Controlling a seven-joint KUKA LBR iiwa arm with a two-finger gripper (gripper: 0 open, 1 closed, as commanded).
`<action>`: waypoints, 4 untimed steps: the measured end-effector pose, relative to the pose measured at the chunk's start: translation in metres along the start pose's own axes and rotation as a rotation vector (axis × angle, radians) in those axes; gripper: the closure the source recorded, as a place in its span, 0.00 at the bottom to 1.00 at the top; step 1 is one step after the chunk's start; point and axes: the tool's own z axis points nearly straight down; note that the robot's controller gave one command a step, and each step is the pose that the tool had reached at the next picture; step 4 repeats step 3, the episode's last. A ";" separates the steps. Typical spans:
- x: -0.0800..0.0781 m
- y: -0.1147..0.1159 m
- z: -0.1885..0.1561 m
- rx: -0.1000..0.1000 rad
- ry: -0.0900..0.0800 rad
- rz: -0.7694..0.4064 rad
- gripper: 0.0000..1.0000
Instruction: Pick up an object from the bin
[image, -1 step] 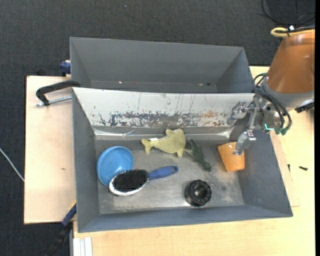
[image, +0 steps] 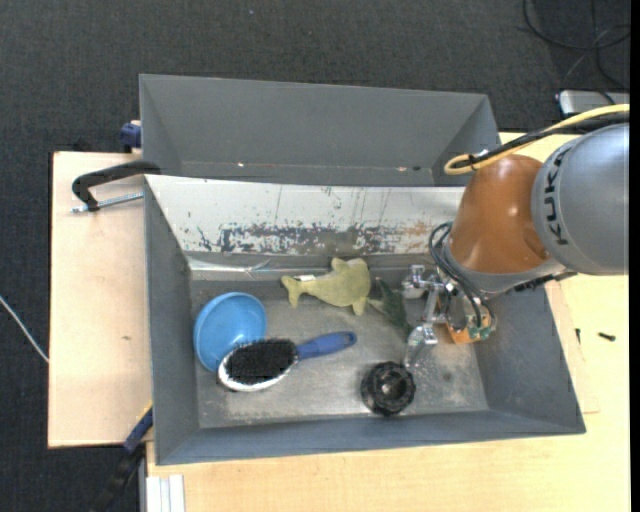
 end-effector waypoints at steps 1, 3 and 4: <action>-0.005 0.002 -0.001 -0.001 0.001 0.176 0.00; -0.005 0.020 -0.145 0.000 -0.007 -0.048 1.00; -0.005 0.020 -0.145 0.000 -0.007 -0.048 1.00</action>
Offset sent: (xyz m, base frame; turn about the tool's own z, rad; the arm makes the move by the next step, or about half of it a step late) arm 0.0031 0.0011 -0.0009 0.1764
